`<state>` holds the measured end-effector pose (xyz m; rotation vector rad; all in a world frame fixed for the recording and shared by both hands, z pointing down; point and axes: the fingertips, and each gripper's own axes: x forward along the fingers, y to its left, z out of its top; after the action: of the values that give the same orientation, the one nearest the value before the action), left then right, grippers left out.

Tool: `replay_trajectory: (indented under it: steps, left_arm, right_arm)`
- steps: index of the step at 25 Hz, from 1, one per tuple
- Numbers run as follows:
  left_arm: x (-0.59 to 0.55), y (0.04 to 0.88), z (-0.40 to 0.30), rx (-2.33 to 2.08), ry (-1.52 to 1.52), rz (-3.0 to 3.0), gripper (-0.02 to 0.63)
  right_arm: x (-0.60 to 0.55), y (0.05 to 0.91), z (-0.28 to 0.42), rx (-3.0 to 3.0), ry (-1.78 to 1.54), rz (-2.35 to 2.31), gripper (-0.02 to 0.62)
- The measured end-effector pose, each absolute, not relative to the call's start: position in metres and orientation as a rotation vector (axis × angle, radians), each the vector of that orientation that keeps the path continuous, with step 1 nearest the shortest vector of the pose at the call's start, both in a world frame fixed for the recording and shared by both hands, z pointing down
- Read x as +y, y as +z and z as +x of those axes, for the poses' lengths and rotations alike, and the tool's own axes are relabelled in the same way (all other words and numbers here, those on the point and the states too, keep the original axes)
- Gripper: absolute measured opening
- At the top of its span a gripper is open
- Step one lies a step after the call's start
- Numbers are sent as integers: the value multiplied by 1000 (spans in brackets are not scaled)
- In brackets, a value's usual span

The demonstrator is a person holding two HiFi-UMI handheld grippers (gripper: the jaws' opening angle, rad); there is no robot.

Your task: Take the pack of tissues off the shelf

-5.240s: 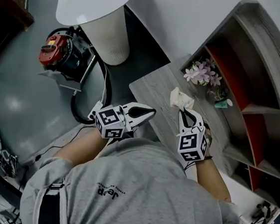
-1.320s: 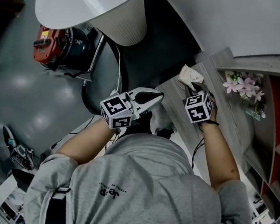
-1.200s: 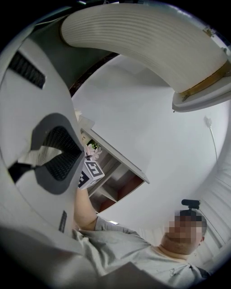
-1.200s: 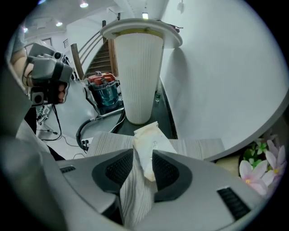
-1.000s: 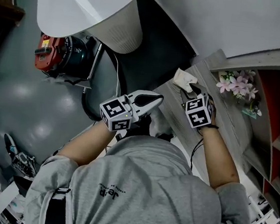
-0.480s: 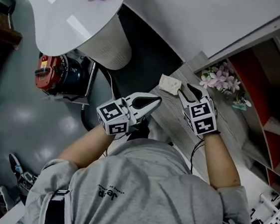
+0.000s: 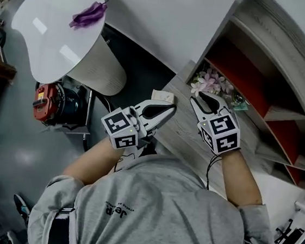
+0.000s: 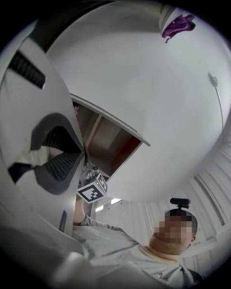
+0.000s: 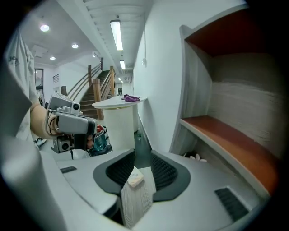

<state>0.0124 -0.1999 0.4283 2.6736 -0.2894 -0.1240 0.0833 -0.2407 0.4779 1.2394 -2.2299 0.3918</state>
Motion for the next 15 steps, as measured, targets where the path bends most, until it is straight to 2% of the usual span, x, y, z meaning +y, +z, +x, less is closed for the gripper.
replay_trajectory:
  steps: [15]
  left_arm:
    - [-164, 330, 128, -34, -171, 2820, 21]
  right_arm:
    - [-183, 378, 202, -2245, 302, 1530, 91]
